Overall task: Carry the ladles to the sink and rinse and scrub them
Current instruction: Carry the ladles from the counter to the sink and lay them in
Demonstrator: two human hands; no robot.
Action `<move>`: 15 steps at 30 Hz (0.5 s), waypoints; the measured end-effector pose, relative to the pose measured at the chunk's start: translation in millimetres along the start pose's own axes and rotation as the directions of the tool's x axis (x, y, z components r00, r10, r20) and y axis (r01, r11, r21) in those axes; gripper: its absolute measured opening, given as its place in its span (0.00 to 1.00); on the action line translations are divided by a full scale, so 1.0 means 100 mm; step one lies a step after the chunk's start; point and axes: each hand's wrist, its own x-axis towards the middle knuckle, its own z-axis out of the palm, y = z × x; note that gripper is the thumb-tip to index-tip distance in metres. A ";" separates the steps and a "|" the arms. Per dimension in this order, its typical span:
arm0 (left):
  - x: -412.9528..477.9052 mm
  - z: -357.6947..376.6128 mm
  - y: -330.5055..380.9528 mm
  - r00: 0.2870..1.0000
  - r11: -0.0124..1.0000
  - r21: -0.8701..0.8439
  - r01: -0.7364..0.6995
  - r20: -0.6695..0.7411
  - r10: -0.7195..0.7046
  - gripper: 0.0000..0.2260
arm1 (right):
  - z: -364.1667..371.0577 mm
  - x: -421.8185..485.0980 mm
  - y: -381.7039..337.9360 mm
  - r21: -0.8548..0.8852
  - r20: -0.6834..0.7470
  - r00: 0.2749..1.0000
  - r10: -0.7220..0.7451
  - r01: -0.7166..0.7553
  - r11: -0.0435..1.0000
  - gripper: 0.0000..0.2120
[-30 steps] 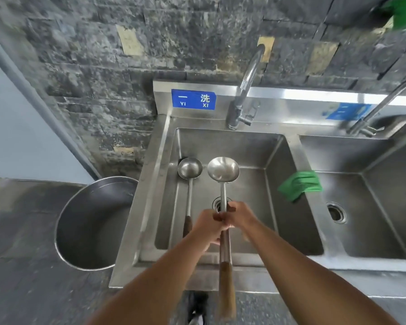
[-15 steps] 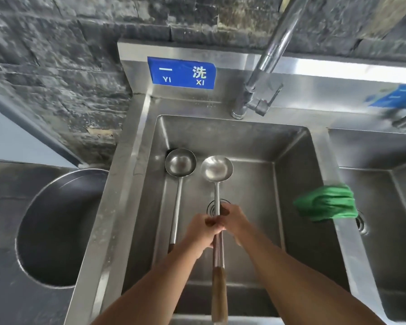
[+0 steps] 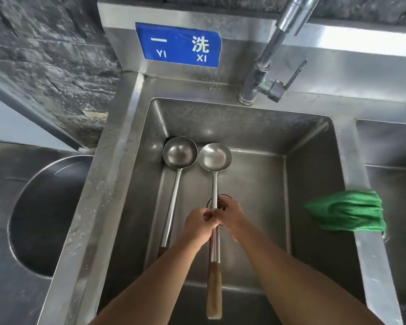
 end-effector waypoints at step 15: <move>0.21 0.14 -0.29 1.000 0.999 0.031 0.008 -0.023 -0.008 0.06 | 0.02 0.17 0.23 -0.089 -0.010 0.999 -0.053 0.052 0.995 0.07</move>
